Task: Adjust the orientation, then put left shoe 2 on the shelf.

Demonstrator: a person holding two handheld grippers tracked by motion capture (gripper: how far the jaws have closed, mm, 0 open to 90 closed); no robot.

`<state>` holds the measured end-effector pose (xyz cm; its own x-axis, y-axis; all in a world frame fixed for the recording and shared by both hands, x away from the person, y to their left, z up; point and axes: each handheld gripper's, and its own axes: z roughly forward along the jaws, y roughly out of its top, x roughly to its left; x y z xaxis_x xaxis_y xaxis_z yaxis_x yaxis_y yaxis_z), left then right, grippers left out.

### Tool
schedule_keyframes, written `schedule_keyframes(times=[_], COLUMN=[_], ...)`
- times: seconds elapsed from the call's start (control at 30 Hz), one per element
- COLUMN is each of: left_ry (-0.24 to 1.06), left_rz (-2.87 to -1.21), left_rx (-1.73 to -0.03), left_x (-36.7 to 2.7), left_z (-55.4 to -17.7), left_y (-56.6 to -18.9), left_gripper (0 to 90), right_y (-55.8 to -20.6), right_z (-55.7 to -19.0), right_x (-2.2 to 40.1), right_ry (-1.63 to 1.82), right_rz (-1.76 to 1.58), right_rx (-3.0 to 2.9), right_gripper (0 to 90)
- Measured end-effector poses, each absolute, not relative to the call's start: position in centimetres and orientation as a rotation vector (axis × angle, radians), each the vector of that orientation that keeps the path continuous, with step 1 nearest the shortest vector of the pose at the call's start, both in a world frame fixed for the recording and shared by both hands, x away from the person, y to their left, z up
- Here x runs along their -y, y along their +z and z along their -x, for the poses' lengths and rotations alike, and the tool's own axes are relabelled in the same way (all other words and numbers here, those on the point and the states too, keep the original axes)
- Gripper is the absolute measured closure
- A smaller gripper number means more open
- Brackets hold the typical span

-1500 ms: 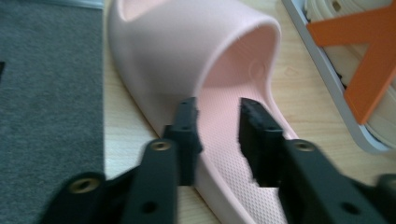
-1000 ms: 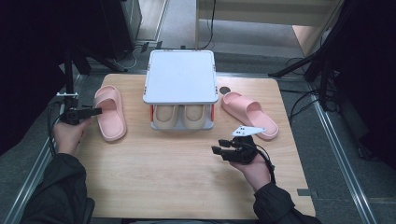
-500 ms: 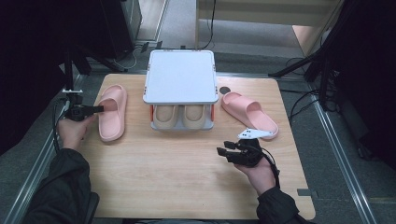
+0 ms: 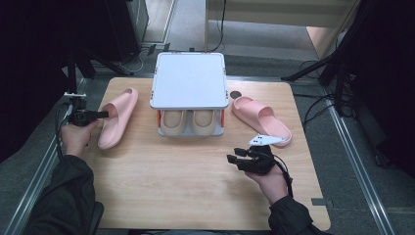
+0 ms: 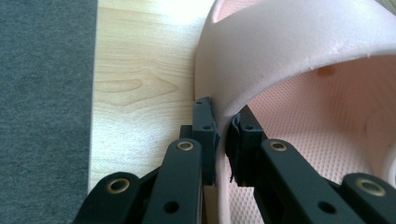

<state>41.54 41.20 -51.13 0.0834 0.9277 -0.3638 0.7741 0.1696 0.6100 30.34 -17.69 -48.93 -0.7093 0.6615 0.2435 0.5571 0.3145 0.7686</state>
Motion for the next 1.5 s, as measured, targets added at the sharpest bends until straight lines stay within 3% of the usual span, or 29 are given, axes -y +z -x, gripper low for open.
schedule_keyframes(times=[0.73,1.07,1.5], left_ry=[0.185,0.220,0.268], left_rz=[-1.613,-1.626,-1.675], left_rx=[-1.725,-1.714,-1.616], left_x=[-39.2,-38.3,-34.1], left_z=[-42.3,-44.0,-46.7], left_y=[-46.9,-41.8,-34.3], left_gripper=[83.1,82.6,82.4], right_y=[-48.6,-48.6,-48.5], right_z=[-31.1,-31.6,-31.6], right_x=[16.9,16.5,16.6], right_ry=[1.392,1.404,1.411], right_rz=[-1.110,-1.089,-1.092], right_rx=[-2.466,-2.481,-2.480], right_gripper=[55.6,55.6,55.6])
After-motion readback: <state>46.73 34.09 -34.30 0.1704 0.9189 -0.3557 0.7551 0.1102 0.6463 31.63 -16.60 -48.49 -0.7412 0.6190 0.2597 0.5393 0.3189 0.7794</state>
